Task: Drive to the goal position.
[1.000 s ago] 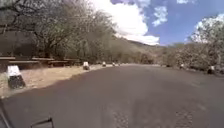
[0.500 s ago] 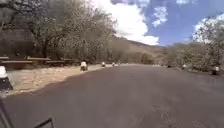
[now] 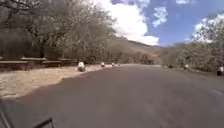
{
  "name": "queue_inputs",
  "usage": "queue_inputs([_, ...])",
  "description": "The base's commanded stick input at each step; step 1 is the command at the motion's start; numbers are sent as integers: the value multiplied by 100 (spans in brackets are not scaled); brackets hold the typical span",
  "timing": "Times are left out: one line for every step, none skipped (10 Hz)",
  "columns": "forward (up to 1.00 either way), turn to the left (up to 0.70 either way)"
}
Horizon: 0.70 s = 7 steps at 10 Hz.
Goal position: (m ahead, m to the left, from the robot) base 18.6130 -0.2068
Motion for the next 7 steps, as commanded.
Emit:
queue_inputs([70, 0])
queue_inputs([70, 0])
queue_inputs([70, 0])
queue_inputs([70, 0])
queue_inputs([70, 0])
queue_inputs([70, 0])
queue_inputs([70, -2])
